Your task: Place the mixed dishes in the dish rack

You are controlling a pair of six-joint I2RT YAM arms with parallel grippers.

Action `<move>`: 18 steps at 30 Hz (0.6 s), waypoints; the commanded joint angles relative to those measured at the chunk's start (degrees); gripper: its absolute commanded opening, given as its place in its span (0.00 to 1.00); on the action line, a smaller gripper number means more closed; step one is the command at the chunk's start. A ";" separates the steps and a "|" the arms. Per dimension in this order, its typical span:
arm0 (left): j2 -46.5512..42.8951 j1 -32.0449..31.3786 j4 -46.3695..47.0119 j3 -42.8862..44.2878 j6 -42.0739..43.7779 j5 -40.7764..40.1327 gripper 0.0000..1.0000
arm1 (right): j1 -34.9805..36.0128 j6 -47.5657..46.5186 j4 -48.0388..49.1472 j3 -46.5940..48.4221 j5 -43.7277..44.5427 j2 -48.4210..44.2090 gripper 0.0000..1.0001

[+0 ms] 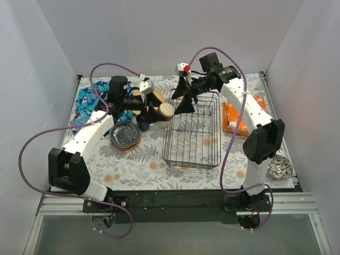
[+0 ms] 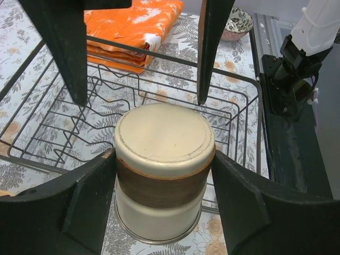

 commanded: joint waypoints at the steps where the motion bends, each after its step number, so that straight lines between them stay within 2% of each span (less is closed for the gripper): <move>1: -2.69 -1.80 -0.73 0.16 3.07 -1.60 0.50 | 1.69 2.50 1.49 2.76 -0.22 -0.25 0.96; 18: -2.34 -2.50 0.85 1.13 1.50 -3.27 0.50 | 4.59 -0.58 -1.94 0.04 4.62 -0.87 0.99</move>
